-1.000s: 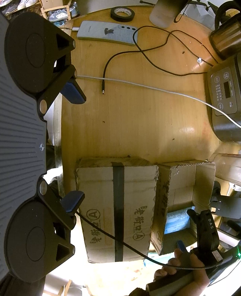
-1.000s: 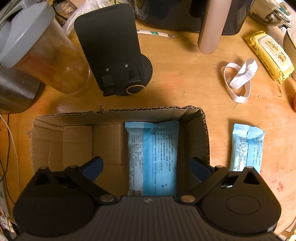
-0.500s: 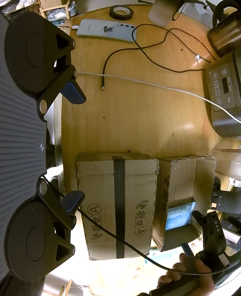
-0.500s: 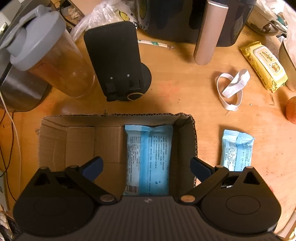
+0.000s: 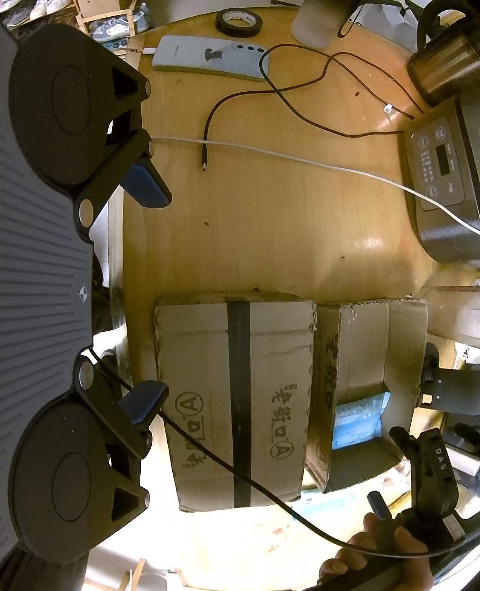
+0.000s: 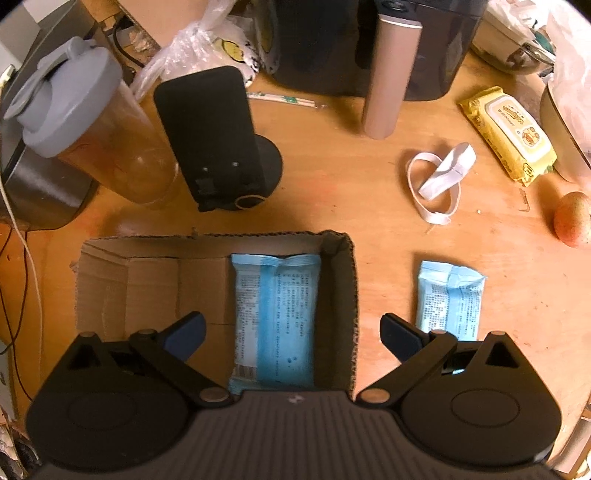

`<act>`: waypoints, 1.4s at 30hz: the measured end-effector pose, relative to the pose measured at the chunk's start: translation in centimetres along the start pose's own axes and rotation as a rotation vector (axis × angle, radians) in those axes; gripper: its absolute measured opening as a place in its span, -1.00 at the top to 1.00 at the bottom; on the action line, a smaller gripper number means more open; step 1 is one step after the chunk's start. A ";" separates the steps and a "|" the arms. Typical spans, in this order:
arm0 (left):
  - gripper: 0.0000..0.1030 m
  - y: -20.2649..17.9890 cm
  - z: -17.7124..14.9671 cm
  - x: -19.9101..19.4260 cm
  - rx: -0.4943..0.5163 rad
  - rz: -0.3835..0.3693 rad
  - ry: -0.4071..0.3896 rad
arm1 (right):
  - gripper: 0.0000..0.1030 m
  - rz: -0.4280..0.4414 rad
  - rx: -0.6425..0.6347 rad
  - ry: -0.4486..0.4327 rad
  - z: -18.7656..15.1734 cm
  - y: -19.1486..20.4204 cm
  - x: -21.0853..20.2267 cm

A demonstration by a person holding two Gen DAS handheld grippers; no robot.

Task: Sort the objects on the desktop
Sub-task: 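Lift the right tool out of the box toward the smaller blue packet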

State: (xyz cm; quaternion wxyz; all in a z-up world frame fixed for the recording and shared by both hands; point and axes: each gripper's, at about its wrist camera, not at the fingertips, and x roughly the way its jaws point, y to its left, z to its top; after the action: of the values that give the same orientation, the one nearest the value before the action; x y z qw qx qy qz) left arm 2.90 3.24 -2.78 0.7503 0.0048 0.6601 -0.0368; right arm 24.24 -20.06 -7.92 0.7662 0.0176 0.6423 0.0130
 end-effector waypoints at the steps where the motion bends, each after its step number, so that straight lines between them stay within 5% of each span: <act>1: -1.00 -0.1 0.0 0.0 0.001 0.000 0.000 | -1.00 -0.004 0.002 0.000 0.0 -0.2 0.0; 42: -1.00 -4.3 0.0 0.2 0.043 0.010 0.013 | -1.00 -0.040 0.059 0.003 -0.9 -6.4 0.2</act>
State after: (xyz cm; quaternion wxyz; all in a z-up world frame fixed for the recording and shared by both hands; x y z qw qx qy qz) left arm 2.69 -1.09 -2.82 0.7458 0.0245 0.6640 -0.0473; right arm 23.35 -26.42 -8.61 0.7643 0.0274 0.6439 -0.0214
